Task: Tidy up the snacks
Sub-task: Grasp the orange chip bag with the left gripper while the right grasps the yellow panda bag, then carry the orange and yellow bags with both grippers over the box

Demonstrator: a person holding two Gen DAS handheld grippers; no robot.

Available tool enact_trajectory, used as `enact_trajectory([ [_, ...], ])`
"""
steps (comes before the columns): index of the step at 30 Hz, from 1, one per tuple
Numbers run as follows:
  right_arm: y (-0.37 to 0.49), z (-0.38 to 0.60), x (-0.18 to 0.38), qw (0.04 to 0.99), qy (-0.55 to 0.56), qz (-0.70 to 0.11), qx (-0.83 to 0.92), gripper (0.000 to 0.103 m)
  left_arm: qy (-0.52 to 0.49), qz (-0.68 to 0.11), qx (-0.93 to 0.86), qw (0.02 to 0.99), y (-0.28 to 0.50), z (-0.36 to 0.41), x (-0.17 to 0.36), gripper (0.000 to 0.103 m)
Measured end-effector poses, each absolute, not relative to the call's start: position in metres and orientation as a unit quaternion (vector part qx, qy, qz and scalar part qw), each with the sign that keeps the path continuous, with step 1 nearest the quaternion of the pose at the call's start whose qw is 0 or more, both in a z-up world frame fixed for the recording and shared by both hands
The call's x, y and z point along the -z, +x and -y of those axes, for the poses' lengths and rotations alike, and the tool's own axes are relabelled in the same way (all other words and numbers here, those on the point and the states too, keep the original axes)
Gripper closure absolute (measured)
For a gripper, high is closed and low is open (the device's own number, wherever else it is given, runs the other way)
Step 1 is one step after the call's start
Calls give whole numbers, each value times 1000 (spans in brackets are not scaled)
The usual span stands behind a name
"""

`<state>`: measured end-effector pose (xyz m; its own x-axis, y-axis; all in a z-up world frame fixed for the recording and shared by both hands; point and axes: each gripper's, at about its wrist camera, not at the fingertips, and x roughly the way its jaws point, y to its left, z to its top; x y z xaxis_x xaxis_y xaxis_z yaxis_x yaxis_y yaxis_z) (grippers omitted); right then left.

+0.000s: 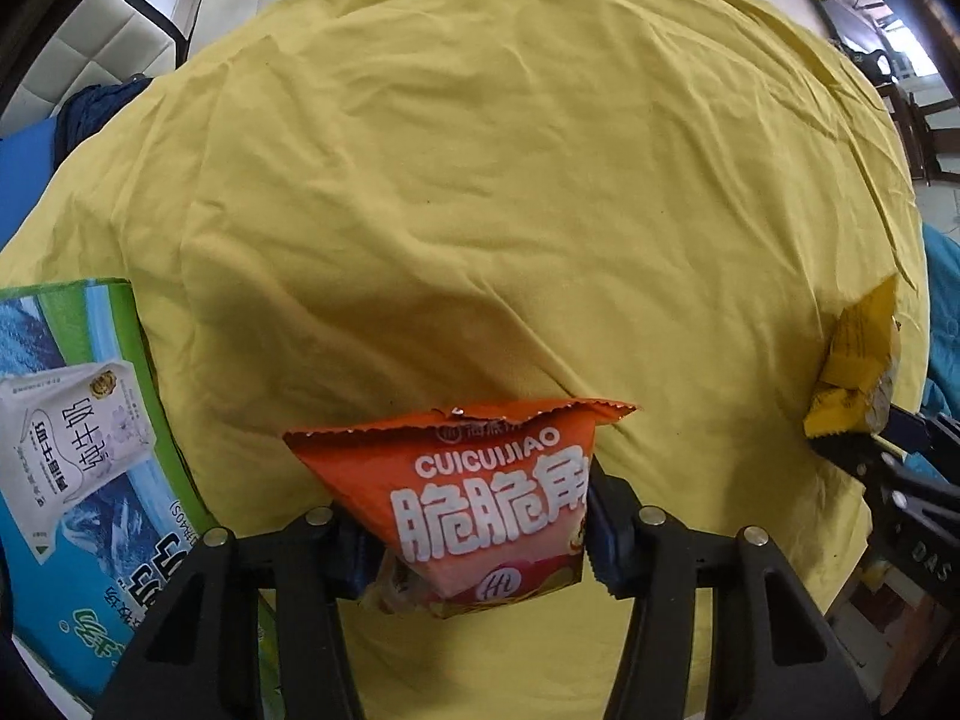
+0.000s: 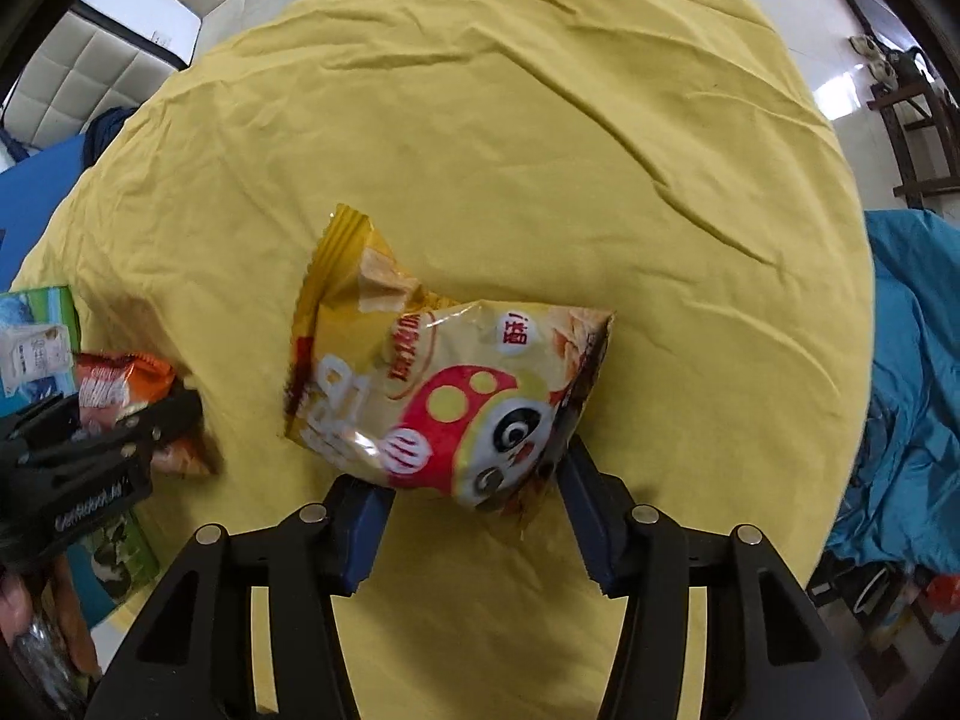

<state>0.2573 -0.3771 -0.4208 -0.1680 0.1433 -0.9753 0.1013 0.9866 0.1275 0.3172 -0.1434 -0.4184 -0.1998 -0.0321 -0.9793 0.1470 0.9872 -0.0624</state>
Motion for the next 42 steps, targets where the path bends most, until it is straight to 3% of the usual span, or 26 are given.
enact_trajectory([
  [3, 252, 373, 398, 650, 29, -759, -24, 33, 31, -767, 74, 636, 320, 134, 420, 52],
  [9, 253, 344, 372, 685, -101, -719, -70, 32, 27, -748, 70, 659, 305, 131, 414, 55],
  [14, 260, 304, 397, 659, -200, -718, -104, 32, 27, -745, 69, 663, 288, 142, 404, 55],
  [15, 263, 303, 403, 654, -193, -724, -104, 34, 29, -745, 70, 663, 286, 142, 404, 55],
  [16, 268, 298, 407, 654, -188, -726, -104, 42, 30, -744, 70, 664, 283, 139, 400, 55],
  [21, 280, 303, 403, 668, -123, -729, -85, 54, 28, -737, 69, 672, 277, 133, 388, 55],
  [34, 289, 359, 365, 695, 28, -719, -1, 74, 38, -682, 72, 727, 251, 138, 328, 59],
  [42, 249, 348, 332, 719, 62, -692, 2, 78, 21, -652, 85, 753, 233, 130, 283, 60],
])
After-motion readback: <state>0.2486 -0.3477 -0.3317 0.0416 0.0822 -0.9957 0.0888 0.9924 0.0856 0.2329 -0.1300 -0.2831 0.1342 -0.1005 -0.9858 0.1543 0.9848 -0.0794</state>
